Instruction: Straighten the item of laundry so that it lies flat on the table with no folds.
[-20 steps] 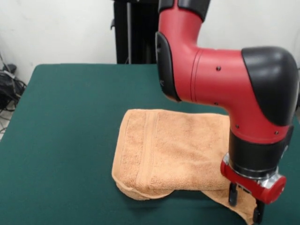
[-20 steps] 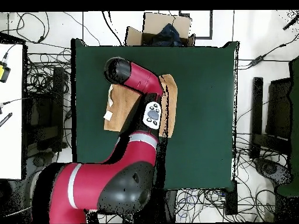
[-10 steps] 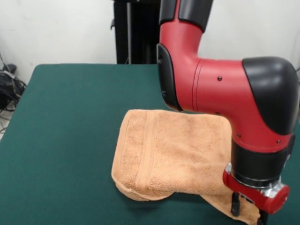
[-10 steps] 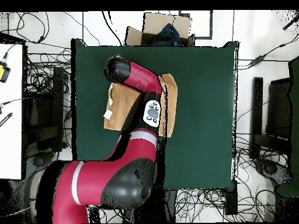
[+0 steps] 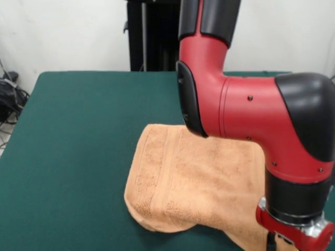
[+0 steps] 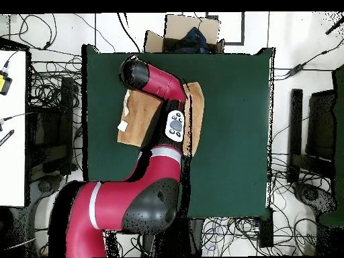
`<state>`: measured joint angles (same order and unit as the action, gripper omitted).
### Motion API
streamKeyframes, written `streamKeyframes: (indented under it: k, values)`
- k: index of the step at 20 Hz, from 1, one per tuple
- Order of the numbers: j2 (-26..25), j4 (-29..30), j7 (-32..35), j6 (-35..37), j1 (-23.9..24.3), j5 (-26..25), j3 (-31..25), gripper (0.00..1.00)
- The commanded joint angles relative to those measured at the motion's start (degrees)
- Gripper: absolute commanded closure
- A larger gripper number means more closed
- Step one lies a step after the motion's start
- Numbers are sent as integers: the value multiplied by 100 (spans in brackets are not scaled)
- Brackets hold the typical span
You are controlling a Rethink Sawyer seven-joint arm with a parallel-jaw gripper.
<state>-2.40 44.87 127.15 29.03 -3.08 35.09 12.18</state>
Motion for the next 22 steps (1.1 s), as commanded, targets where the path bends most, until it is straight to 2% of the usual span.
streamKeyframes:
  k: [1,8,14,16,19,22]
  values:
    - [-1085,-688,603,-646,170,-232,-76,0]
    - [-1056,-1160,373,-340,356,-497,191,0]
    - [-880,-1147,360,-128,380,-657,148,0]
    - [-602,-703,333,-45,365,-701,-15,0]
    - [248,672,387,-178,269,-935,-73,0]
    - [901,1381,446,188,173,-1066,135,0]
